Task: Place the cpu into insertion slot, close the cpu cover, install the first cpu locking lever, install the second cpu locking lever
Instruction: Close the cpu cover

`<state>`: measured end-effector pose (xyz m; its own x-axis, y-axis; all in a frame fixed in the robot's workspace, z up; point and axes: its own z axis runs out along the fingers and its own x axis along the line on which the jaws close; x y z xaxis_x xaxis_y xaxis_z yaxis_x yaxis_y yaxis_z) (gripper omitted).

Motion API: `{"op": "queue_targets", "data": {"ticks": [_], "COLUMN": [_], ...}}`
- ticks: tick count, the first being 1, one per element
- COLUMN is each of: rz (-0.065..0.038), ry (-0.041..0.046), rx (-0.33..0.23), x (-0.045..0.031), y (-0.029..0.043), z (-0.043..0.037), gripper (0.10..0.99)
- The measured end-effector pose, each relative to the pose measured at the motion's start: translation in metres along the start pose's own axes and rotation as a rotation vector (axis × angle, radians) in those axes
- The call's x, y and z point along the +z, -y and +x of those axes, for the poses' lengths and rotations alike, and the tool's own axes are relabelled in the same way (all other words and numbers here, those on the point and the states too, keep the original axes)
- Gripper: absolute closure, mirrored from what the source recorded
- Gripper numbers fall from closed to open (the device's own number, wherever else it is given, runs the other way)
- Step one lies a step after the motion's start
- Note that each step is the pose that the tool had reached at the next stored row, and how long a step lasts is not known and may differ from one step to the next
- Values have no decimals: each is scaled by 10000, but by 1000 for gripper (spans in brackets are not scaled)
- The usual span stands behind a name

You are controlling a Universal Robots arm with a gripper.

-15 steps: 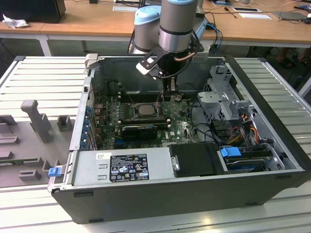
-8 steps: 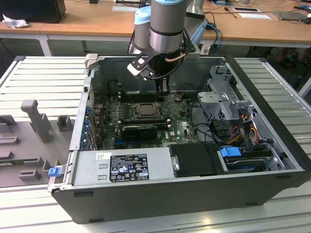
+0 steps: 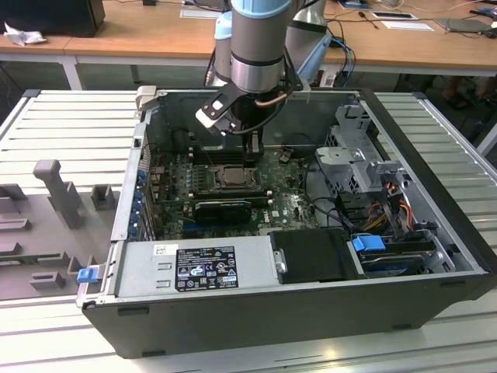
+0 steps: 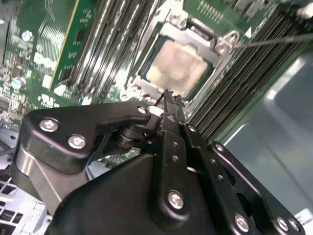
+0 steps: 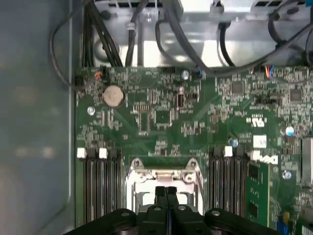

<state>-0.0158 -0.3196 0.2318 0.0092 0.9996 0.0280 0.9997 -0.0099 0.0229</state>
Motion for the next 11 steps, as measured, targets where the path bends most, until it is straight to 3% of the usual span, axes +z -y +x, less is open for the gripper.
{"op": "queue_targets", "data": {"ticks": [3, 11], "rz": [0, 1], "ry": [0, 0], "rx": [-6, -7], "x": [-2, -3], "y": [84, 160], "z": [-1, -2], "gripper": [980, 980]}}
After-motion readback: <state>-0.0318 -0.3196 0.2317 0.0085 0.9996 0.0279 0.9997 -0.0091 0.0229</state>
